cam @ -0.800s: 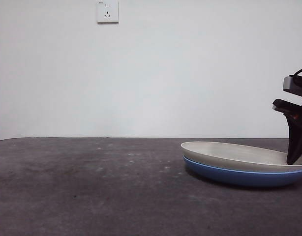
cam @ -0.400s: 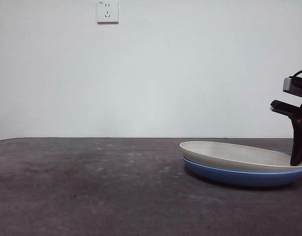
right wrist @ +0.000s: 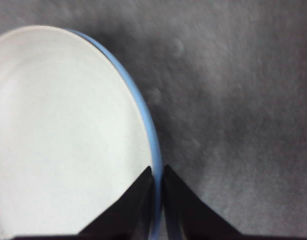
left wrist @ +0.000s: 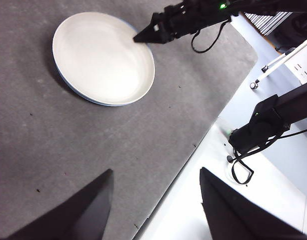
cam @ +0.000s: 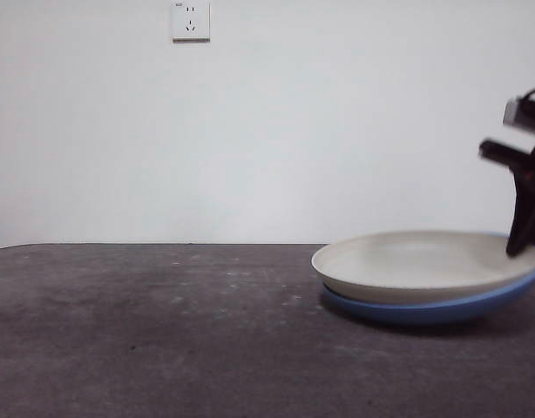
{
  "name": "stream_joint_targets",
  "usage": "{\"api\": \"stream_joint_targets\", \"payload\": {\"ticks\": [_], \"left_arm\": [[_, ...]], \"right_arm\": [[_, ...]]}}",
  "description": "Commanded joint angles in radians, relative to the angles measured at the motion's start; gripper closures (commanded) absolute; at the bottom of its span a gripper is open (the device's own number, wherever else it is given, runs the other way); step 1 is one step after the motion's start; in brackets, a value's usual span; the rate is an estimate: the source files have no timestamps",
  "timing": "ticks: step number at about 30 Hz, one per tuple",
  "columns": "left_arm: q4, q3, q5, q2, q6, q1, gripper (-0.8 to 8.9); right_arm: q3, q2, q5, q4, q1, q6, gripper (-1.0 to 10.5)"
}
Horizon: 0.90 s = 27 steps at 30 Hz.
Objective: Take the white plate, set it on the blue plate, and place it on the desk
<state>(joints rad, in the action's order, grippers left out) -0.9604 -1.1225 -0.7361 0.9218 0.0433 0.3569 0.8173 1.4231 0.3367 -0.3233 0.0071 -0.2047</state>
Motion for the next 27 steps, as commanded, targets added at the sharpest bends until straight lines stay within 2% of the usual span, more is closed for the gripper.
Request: {"api": "stream_joint_targets", "payload": {"ticks": [1,9,14,21,27], "left_arm": [[0.011,-0.009,-0.005,0.006,0.016,0.005,5.34],[0.011,-0.009,-0.006,0.006,0.016,0.005,5.34],[0.011,-0.009,-0.006,0.006,0.016,0.005,5.34],[0.010,-0.009,-0.006,0.006,0.016,0.005,5.34],[0.010,-0.009,-0.005,0.006,0.016,0.005,5.34]], "right_arm": [[0.039,-0.033,0.033,0.011,0.006,-0.043,9.4],[0.109,-0.052,0.053,-0.013,0.086,-0.085,9.4],[0.140,-0.036,0.008,0.011,0.165,-0.117,9.4],[0.176,0.064,-0.005,0.075,0.254,-0.175,9.4],[0.179,0.159,-0.021,0.124,0.293,-0.205,9.4]]}}
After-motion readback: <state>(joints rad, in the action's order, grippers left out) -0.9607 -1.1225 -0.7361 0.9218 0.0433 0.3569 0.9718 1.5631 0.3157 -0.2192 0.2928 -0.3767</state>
